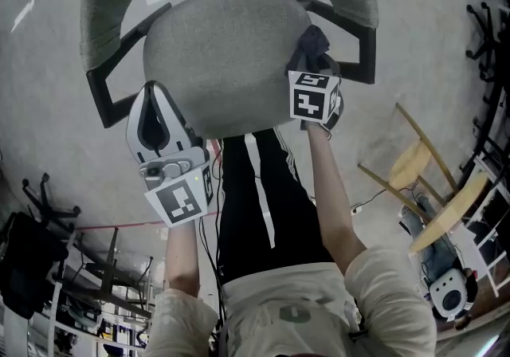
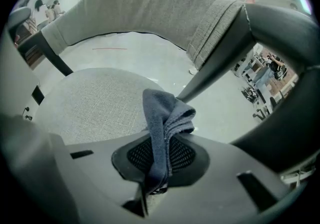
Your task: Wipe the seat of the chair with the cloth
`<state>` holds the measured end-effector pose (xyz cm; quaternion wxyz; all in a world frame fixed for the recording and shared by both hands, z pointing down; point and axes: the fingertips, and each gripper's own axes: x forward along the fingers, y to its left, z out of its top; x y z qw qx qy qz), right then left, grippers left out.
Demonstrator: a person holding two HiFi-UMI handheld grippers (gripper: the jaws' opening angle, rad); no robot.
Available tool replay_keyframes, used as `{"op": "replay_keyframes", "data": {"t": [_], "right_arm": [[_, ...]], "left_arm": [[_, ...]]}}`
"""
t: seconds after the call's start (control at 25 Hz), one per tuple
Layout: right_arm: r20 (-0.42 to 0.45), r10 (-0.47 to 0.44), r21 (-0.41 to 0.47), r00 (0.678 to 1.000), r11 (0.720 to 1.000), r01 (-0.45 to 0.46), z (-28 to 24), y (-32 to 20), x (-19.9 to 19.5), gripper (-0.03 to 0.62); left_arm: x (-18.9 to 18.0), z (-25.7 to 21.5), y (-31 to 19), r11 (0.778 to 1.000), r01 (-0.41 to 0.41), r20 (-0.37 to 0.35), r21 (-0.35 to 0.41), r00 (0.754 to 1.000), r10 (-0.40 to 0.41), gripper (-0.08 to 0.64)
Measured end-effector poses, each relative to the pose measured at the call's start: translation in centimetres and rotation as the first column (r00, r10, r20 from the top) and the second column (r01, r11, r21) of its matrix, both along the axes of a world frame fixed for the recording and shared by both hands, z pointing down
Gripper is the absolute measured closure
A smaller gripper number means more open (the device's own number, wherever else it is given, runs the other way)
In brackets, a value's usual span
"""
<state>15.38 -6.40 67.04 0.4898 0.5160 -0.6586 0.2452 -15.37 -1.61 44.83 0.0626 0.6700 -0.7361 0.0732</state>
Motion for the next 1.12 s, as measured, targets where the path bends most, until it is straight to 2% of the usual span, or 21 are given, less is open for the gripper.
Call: {"op": "replay_keyframes", "data": {"t": [0.2, 0.32, 0.52, 0.64, 0.76, 0.84, 0.92, 1.04, 1.12], "right_arm": [[0.031, 0.002, 0.005, 1.000, 1.000, -0.002, -0.7, -0.2, -0.1, 0.543], [0.070, -0.028, 0.028, 0.997, 0.999, 0.026, -2.5, -0.7, -0.9, 0.543], [0.219, -0.103, 0.136, 0.970, 0.988, 0.074, -10.5, -1.1, -6.4, 0.543], [0.349, -0.207, 0.165, 0.914, 0.974, 0.157, -14.8, 0.4, -12.2, 0.543], [0.479, -0.322, 0.173, 0.816, 0.947, 0.272, -17.4, 3.3, -18.9, 0.543], [0.555, -0.362, 0.152, 0.749, 0.929, 0.337, -17.8, 6.2, -23.0, 0.543], [0.604, -0.386, 0.107, 0.697, 0.906, 0.409, -17.0, 9.4, -26.3, 0.543], [0.645, -0.401, 0.031, 0.650, 0.864, 0.502, -14.4, 13.9, -29.9, 0.543], [0.676, -0.362, -0.042, 0.642, 0.850, 0.524, -12.0, 16.4, -31.5, 0.543]], "left_arm": [[-0.7, -0.3, 0.7, 1.000, 0.022, 0.002, 0.001, 1.000, -0.022, 0.545], [-1.6, -0.6, 1.3, 0.999, 0.044, 0.001, 0.006, 0.999, -0.044, 0.545], [-3.2, -2.4, 2.4, 0.997, 0.079, -0.003, 0.023, 0.997, -0.078, 0.545], [-3.8, -3.6, 2.7, 0.997, 0.071, 0.009, 0.033, 0.997, -0.071, 0.545], [-4.9, -4.3, 3.6, 0.995, 0.090, 0.034, 0.040, 0.995, -0.091, 0.545], [-6.1, -4.6, 4.8, 0.991, 0.127, 0.038, 0.037, 0.991, -0.128, 0.545], [-7.4, -4.6, 6.2, 0.985, 0.169, 0.035, 0.029, 0.985, -0.170, 0.545], [-8.9, -4.4, 8.0, 0.978, 0.211, 0.029, 0.012, 0.977, -0.211, 0.545], [-9.7, -4.1, 9.2, 0.974, 0.226, 0.031, 0.003, 0.974, -0.226, 0.545]]}}
